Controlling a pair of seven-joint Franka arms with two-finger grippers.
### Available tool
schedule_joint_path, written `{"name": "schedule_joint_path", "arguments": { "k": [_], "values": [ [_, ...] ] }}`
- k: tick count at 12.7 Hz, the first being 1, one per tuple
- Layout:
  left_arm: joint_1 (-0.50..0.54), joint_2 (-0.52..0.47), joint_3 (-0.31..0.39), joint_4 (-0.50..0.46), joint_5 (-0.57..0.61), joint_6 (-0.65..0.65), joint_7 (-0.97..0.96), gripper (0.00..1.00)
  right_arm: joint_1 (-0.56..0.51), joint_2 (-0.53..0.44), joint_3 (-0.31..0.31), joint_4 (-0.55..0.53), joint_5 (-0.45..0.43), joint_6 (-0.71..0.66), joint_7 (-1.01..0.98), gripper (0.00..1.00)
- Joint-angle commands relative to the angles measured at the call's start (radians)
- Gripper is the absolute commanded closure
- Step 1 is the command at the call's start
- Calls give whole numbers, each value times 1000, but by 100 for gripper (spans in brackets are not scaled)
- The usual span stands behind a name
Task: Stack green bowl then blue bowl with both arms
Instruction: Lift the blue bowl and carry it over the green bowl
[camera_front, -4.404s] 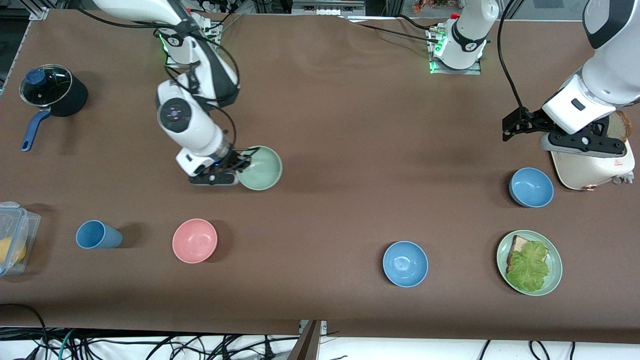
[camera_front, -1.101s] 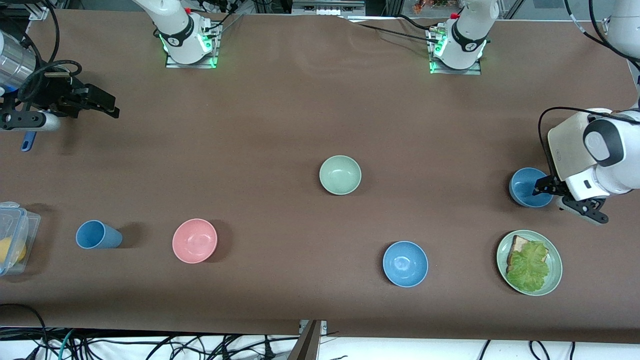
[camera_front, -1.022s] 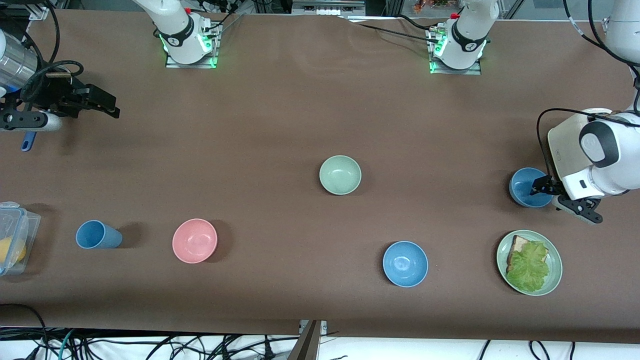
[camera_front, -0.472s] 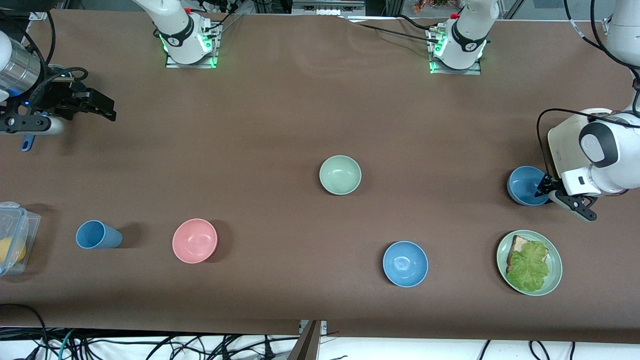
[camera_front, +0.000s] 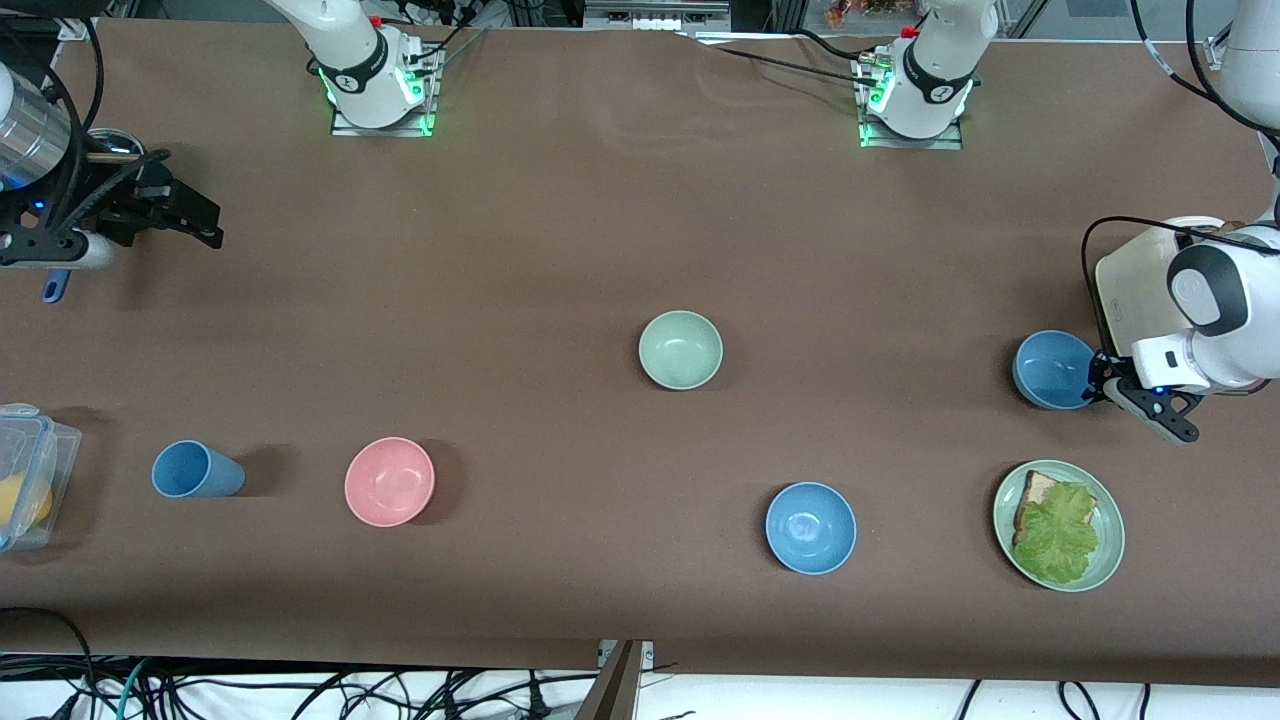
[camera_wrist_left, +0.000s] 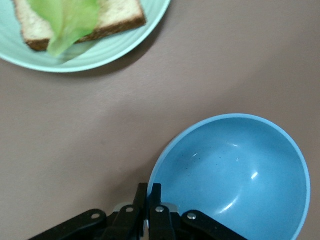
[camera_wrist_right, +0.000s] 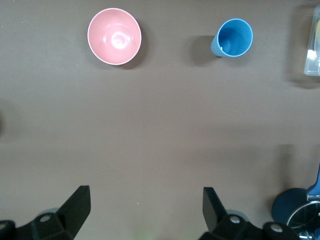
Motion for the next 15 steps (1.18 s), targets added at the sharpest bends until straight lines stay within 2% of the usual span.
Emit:
{"name": "schedule_joint_path", "arguments": {
  "k": [1, 3, 6, 9, 12, 15],
  "values": [
    [-59, -10, -5, 152, 10, -244, -80, 100, 15, 11, 12, 23, -11, -1, -5, 1],
    [-127, -26, -7, 238, 10, -403, -187, 100, 32, 13, 10, 23, -15, 0, -4, 1],
    [-260, -46, -10, 321, 10, -554, -402, 100, 32, 13, 9, 23, -8, 2, -4, 1],
    [-444, -46, -7, 372, 8, -596, -644, 100, 32, 13, 9, 23, -8, 14, -2, 1],
    [-590, -34, -5, 371, -54, -594, -748, 100, 32, 13, 9, 20, -6, 12, -2, 1],
    [-743, 3, -5, 372, -102, -526, -956, 100, 32, 13, 9, 20, -6, 9, -2, 1]
  ]
}}
